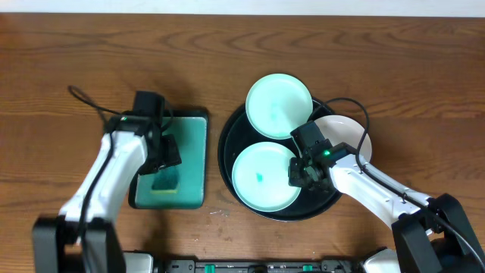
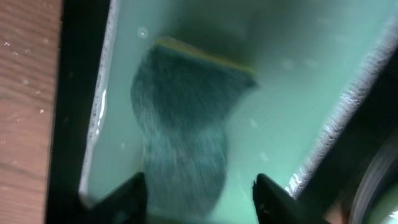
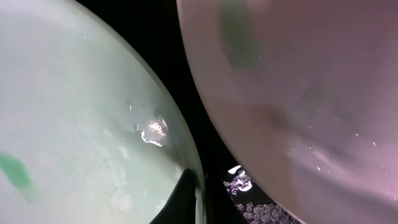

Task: Clean dirty plates on tray and stack at the side
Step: 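Grasp the green scrub sponge with the left gripper and lift it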

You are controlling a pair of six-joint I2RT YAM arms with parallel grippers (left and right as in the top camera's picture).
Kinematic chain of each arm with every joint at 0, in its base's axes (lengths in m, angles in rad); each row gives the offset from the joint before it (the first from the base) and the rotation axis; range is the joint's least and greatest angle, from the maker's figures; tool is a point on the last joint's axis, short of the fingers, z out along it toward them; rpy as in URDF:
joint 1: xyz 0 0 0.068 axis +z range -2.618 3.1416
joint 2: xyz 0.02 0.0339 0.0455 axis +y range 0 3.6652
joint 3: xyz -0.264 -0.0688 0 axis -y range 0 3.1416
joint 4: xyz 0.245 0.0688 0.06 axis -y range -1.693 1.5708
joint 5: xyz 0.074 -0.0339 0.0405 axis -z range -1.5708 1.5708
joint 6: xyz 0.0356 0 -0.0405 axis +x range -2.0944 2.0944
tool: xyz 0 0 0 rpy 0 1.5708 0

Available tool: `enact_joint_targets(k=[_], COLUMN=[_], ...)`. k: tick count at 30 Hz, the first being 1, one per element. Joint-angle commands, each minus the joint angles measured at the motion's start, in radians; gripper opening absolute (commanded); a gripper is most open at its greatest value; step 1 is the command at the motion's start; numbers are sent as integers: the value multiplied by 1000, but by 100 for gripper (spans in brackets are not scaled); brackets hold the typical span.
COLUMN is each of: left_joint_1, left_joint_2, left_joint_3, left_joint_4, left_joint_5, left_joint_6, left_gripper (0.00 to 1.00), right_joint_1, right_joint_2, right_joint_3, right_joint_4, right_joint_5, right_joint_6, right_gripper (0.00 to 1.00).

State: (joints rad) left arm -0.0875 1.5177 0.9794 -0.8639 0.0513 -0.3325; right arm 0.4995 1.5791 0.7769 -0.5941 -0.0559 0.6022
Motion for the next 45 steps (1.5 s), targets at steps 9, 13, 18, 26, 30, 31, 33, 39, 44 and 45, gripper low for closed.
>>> enact_joint_targets(k=[9, 13, 18, 26, 30, 31, 33, 39, 44, 45], left_joint_1=[6, 6, 6, 6, 6, 6, 4, 3, 3, 3], left_joint_2=[253, 256, 218, 49, -48, -61, -73, -15, 49, 55], left_joint_3=[-16, -16, -8, 28, 28, 28, 25, -31, -39, -39], left_joint_4=[70, 71, 54, -5, -6, -6, 0, 72, 85, 85], left_joint_5=[-71, -8, 24, 24, 45, 57, 72, 67, 68, 68], left_joint_6=[-10, -2, -2, 13, 13, 13, 13, 13, 13, 13], left_gripper=[49, 22, 8, 7, 10, 13, 22, 29, 50, 51], right_joint_1=[-2, -1, -2, -2, -2, -2, -2, -1, -1, -1], right_joint_2=[41, 41, 41, 41, 41, 41, 41, 41, 41, 41], right_joint_3=[-13, -13, -13, -13, -13, -13, -13, -13, -13, -13], right_joint_4=[15, 14, 15, 16, 18, 18, 18, 15, 15, 15], right_joint_5=[37, 37, 37, 37, 37, 37, 37, 37, 37, 37], right_joint_6=[3, 3, 3, 3, 3, 3, 3, 3, 3, 3], right_gripper=[1, 1, 1, 1, 1, 1, 1, 1, 1, 1])
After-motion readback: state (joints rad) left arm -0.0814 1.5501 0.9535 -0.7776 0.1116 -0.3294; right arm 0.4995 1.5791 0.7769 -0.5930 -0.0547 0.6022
